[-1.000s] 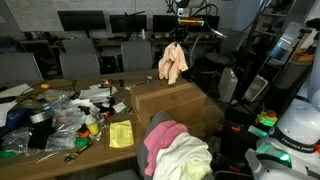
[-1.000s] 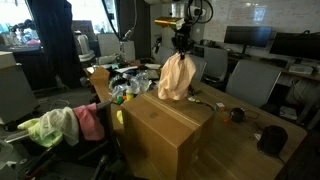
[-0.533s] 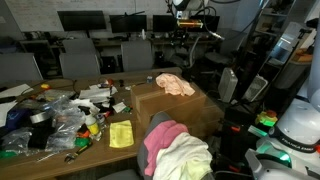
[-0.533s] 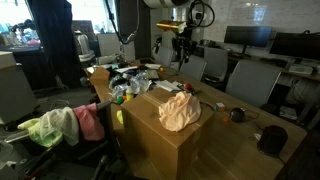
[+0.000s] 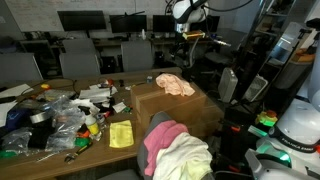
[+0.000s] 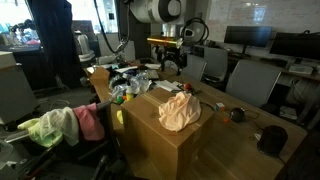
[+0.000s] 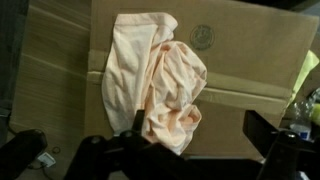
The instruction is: Put the peach shirt, the white towel, the pink shirt and the green towel on the top of the box respectively
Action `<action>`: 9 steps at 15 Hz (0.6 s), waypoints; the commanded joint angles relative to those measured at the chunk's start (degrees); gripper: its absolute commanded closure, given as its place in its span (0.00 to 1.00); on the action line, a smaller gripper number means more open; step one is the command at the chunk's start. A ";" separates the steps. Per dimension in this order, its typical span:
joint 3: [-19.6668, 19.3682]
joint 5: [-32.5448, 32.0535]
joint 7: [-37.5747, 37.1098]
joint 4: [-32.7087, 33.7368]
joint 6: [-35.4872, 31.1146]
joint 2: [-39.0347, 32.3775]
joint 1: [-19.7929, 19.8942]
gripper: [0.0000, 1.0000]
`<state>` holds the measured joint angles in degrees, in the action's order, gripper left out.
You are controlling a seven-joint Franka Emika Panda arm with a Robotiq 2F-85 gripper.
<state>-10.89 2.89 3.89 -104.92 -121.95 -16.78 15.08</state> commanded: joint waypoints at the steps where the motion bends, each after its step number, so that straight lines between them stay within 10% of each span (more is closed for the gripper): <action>1: 1.39 -2.47 7.97 -13.90 -3.40 8.61 -1.47 0.00; 9: 5.83 -14.32 12.85 -31.72 -3.63 18.78 -8.36 0.00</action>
<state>-6.69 -7.37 15.82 -130.72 -123.96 -2.87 9.34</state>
